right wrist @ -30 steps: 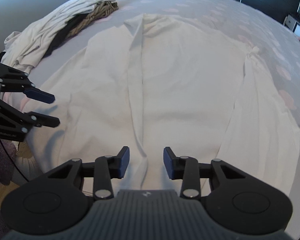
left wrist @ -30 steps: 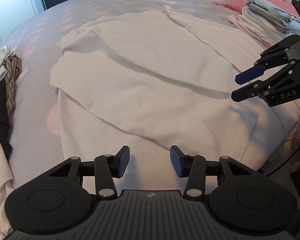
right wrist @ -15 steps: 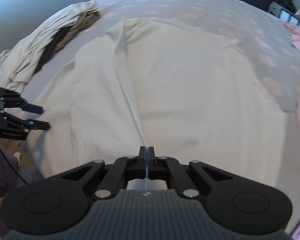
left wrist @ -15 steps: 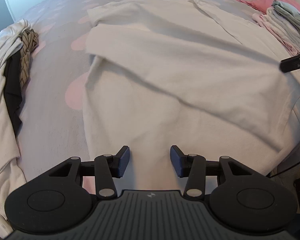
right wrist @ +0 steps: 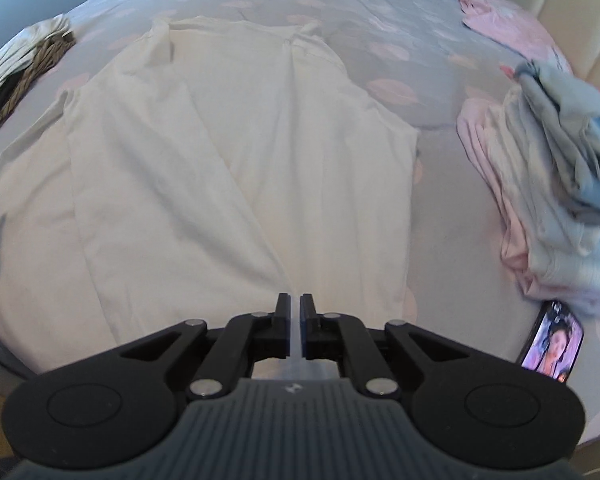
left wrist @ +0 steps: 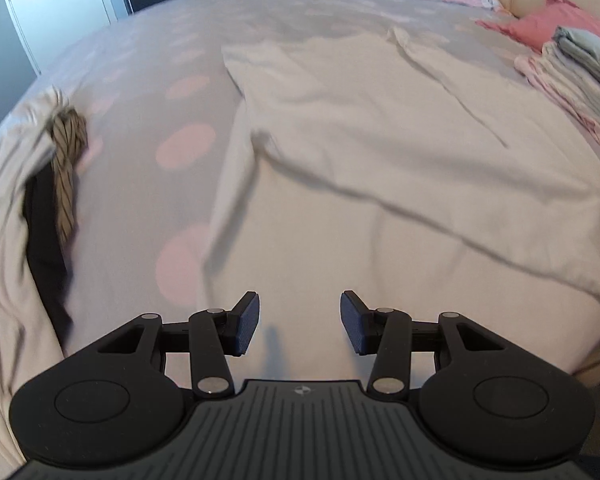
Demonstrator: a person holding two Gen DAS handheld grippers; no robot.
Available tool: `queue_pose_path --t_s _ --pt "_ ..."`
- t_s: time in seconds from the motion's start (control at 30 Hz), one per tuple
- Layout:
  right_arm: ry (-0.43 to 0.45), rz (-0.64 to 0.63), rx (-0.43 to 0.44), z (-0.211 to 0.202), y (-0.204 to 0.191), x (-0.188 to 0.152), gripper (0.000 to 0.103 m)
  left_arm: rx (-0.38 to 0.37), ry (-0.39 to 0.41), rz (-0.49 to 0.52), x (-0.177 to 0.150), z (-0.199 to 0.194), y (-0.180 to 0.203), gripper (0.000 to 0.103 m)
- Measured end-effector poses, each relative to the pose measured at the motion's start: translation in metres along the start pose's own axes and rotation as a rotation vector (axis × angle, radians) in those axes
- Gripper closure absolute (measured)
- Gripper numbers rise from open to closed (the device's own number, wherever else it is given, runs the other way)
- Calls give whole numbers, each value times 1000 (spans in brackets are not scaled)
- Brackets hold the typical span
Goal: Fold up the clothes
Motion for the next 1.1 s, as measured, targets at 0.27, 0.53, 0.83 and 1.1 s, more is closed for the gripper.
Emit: queue_pose_path --t_s 0.27,0.53,0.83,1.1 --pt "59 -53 59 -18 -19 6 76 67 4 255 46 32 -13 60" --pt "69 -166 198 -30 -60 -11 74 130 -18 370 67 73 -36 73" --pt "54 -427 162 -27 -93 -51 69 134 -25 451 82 91 -32 93" --pt "66 -599 99 -23 -102 -73 96 118 6 410 87 83 -38 99"
Point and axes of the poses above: each gripper's, at about its wrist camera, not at the fingertips, and z roughly the way its jaws point, y to its right, x to its top, the point moved 6 cm from there along z, roughly the way its jaws point, and after that the axes turned 15 degrees about -x, right-handed, at the moved point
